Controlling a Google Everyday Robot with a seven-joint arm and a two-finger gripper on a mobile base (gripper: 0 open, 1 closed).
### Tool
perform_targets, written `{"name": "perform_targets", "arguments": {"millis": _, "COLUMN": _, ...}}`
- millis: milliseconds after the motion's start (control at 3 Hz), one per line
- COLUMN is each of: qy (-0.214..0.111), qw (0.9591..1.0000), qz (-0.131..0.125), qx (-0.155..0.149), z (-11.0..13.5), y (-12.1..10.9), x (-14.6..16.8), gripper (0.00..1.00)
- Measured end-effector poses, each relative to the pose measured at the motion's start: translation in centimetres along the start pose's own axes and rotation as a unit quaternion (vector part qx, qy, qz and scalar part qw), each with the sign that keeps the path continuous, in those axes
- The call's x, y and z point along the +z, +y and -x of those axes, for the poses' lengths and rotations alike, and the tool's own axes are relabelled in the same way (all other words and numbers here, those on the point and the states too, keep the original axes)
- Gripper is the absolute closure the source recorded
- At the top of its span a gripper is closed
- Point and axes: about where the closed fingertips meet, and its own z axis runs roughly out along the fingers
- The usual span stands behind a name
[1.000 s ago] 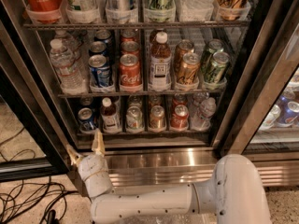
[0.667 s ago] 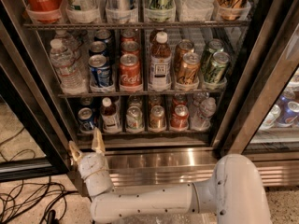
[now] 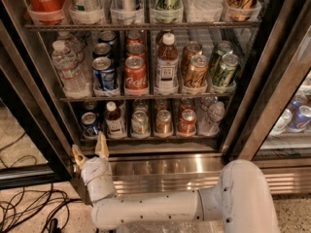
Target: Pick pepsi can from bottom shelf of fridge
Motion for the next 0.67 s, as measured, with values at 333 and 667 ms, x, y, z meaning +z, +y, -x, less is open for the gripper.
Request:
{"name": "perform_targets", "arguments": {"millis": 333, "qy": 0.018, "qw": 0.9998, "qz": -0.002, "qx": 0.009, "z": -0.82, "y": 0.45, "x": 0.71, "gripper": 0.31}}
{"name": "perform_targets", "arguments": {"millis": 667, "qy": 0.029, "qw": 0.9995, "qz": -0.004, "qx": 0.014, "z": -1.45, "y": 0.96, "x": 1.62, "gripper": 0.35}}
